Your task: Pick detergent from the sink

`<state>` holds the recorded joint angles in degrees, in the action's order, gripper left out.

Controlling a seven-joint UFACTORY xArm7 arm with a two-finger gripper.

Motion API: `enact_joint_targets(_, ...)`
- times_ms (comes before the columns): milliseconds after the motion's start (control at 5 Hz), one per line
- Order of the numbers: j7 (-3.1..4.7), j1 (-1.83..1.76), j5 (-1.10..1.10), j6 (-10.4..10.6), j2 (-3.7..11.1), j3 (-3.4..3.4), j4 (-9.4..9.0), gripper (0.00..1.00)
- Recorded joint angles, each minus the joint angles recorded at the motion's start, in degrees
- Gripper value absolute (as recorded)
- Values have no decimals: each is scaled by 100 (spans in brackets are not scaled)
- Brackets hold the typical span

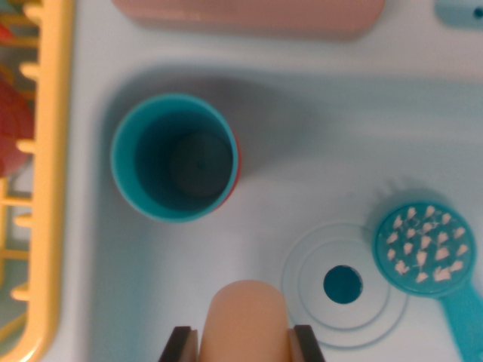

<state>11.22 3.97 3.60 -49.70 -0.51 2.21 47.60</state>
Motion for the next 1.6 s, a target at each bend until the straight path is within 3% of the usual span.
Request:
enact_joint_targets(200,0,0,0,0,0,0,0,100)
enact_joint_targets(400,-13,1,-8,-214,-58,0,156,100)
enact_joint_targets(600,-13,1,-8,-214,-58,0,156,100)
enact_joint_targets(800,-25,1,-17,-435,-118,1,318,100)
enact_joint_targets(1000,-25,1,-17,-435,-118,1,318,100)
enact_joint_targets(1200,-40,2,-26,-688,-187,1,503,100)
enact_joint_targets(1400,-40,2,-26,-688,-187,1,503,100)
enact_joint_targets(1600,-55,2,-36,-949,-257,1,693,100)
